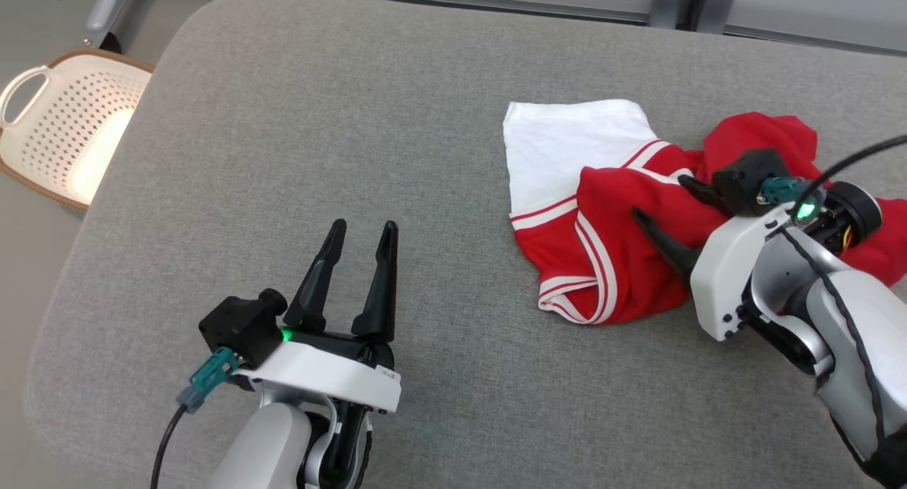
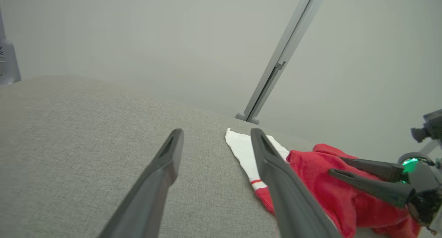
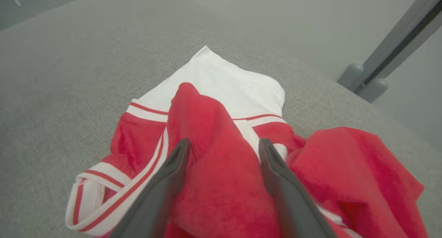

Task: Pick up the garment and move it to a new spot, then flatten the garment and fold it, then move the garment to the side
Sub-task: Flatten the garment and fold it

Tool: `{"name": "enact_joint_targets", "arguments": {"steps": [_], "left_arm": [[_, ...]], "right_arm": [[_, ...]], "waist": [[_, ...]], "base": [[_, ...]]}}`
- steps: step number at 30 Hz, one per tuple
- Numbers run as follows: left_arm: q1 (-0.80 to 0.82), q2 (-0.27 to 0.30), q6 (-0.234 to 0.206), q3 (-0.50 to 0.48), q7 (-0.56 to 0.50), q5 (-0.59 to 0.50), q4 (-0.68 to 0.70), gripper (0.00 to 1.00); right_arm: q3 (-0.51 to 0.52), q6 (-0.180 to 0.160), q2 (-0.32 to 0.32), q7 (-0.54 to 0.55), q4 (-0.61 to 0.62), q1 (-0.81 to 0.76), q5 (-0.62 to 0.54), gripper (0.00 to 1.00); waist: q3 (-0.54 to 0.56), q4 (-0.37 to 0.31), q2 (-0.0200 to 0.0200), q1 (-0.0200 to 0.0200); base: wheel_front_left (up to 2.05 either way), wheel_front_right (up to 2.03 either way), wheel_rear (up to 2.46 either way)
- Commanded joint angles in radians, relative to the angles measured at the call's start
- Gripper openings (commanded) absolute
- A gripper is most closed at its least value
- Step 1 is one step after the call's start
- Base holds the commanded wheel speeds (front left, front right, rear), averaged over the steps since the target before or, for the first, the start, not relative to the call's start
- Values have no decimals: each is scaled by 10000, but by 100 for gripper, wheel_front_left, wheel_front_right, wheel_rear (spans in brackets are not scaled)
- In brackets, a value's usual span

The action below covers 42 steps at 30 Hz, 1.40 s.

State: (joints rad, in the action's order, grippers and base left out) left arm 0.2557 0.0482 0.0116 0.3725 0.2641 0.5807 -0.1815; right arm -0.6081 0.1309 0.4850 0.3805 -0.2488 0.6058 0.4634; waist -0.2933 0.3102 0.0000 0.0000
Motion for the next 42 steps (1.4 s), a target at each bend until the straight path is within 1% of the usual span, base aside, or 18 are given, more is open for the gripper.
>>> {"name": "enact_joint_targets", "arguments": {"steps": [1, 2, 4, 6, 11, 15, 16, 20, 23, 26, 30, 33, 34, 35, 36, 39, 41, 42], "left_arm": [[175, 44, -70, -55, -1, 78, -9, 100], [183, 41, -114, -82, -1, 125, -11, 100], [192, 41, -117, -100, -1, 179, -28, 100], [193, 41, -135, -55, 1, 202, -36, 100], [159, 42, -148, 38, 1, 247, -72, 100], [166, 44, -126, 1, 0, 197, -89, 100], [166, 44, -126, 1, 0, 197, -89, 100], [27, 44, -121, -29, 1, 184, -119, 100], [-70, 42, -126, -36, 0, 174, -102, 100], [-225, 43, -121, -74, 0, 182, -89, 100], [-303, 40, -89, -178, 0, 106, -125, 100], [-345, 43, -86, -218, 0, 83, -150, 100], [-350, 45, -88, -226, 0, 76, -165, 100], [-352, 40, -86, -223, 0, 79, -178, 100], [-353, 45, -87, -220, 0, 83, -200, 100], [-383, 42, -82, -257, 1, 45, -250, 100], [-400, 43, -75, -318, 1, -23, -294, 100], [-390, 45, -68, -396, 0, -64, -307, 100]], "right_arm": [[-96, -3, 31, 183, -100, 141, 137, 77], [-156, -3, 48, 297, -141, 227, 250, 0], [-292, -3, 126, 442, -186, 387, 444, 0], [-229, -3, 194, 327, -264, 585, 517, 0], [465, -3, 78, -213, -745, 1115, 557, 0], [1145, -3, 56, -1006, -1210, 1918, -38, 0], [1145, -3, 56, -1006, -1210, 1918, -38, 0], [1404, -3, 11, -2063, -1450, 2701, -945, 0], [1153, -2, -234, -2658, -1207, 2914, -1394, 0], [590, -5, -563, -3041, -745, 2571, -1780, 0], [-581, -5, -1326, -3037, -208, 1523, -2317, 0], [-1372, -6, -2212, -2899, -197, 320, -2201, 0], [-1618, -5, -2498, -2848, -273, -89, -2033, 30], [-1911, -5, -2738, -2644, -424, -496, -1723, 100], [-2230, -3, -2851, -2535, -460, -694, -1630, 100], [-2753, -13, -2956, -2362, -563, -1098, -1278, 100], [-2611, -11, -2885, -2304, -554, -1189, -1043, 100], [-2052, -11, -2687, -2413, -477, -1043, -1006, 100]], "waist": [[-94, 133, 0, 0], [-113, 179, 0, 0], [-132, 246, 0, 0], [-132, 298, 0, 0], [-4, 380, 0, 0], [153, 404, 0, 0], [153, 404, 0, 0], [398, 438, 0, 0], [559, 456, 0, 0], [696, 444, 0, 0], [831, 413, 0, 0], [863, 392, 0, 0], [869, 381, 0, 0], [876, 375, 0, 0], [888, 365, 0, 0], [918, 225, 0, 0], [958, 76, 0, 0], [1011, -112, 0, 0]], "base": [[0, 0, 0], [0, 0, 0], [0, 0, 0], [0, 0, 0], [0, 0, 0], [0, 0, 0], [0, 0, 0], [0, 0, 0], [0, 0, 0], [0, 0, 0], [0, 0, 0], [0, 0, 0], [0, 0, 0], [0, 0, 0], [0, 0, 0], [0, 0, 0], [0, 0, 0], [0, 0, 0]]}}
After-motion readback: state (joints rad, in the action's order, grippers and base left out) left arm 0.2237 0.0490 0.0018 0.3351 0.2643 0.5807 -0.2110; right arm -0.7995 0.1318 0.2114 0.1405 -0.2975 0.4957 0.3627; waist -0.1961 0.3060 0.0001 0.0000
